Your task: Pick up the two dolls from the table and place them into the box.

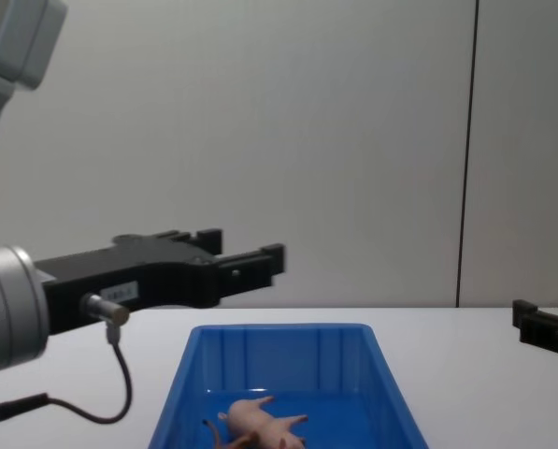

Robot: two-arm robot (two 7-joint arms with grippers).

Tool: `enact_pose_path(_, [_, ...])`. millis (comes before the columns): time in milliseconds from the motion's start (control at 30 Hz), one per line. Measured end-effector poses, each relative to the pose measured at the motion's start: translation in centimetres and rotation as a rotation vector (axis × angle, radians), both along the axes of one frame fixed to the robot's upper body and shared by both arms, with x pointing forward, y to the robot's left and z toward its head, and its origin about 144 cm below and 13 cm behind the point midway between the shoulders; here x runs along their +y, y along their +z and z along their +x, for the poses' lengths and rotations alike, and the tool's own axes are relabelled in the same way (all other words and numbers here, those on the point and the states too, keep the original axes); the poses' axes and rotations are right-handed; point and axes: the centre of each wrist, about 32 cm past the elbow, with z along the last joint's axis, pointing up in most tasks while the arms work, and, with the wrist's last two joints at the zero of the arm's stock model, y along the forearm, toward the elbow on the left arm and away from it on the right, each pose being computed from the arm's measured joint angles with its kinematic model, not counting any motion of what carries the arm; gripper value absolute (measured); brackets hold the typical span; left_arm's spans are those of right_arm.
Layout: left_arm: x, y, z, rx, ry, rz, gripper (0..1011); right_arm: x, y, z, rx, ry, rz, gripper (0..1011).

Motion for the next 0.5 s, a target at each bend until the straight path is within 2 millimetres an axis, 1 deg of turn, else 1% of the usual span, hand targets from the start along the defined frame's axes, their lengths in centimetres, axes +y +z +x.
enact_pose_path(67, [-0.1, 0.0, 0.2, 0.000, -0.023, -0.004, 766, 0.0, 0.0, 0.0, 0.000, 0.000, 0.000, 1001])
enact_pose_path(100, [-0.1, 0.0, 0.5, 0.000, -0.050, -0.010, 818, 0.0, 0.0, 0.0, 0.000, 0.000, 0.000, 1001])
enact_pose_path(167, [-0.2, 0.0, 0.7, 0.001, -0.072, -0.015, 881, 0.0, 0.0, 0.0, 0.000, 0.000, 0.000, 1001])
enact_pose_path(200, [-0.3, 0.0, 0.8, 0.001, -0.083, -0.017, 896, 0.0, 0.0, 0.0, 0.000, 0.000, 0.000, 1001])
enact_pose_path(233, [-0.3, -0.1, 1.0, 0.002, -0.097, -0.020, 942, 0.0, 0.0, 0.0, 0.000, 0.000, 0.000, 1001])
enact_pose_path(267, [-0.4, -0.1, 1.2, 0.003, -0.114, -0.024, 961, 0.0, 0.0, 0.0, 0.000, 0.000, 0.000, 1001])
enact_pose_path(300, [-0.5, -0.1, 1.4, 0.003, -0.132, -0.028, 1002, 0.0, 0.0, 0.0, 0.000, 0.000, 0.000, 1001])
enact_pose_path(500, [-0.8, -0.1, 1.9, 0.004, -0.179, -0.039, 1004, 0.0, 0.0, 0.0, 0.000, 0.000, 0.000, 1001])
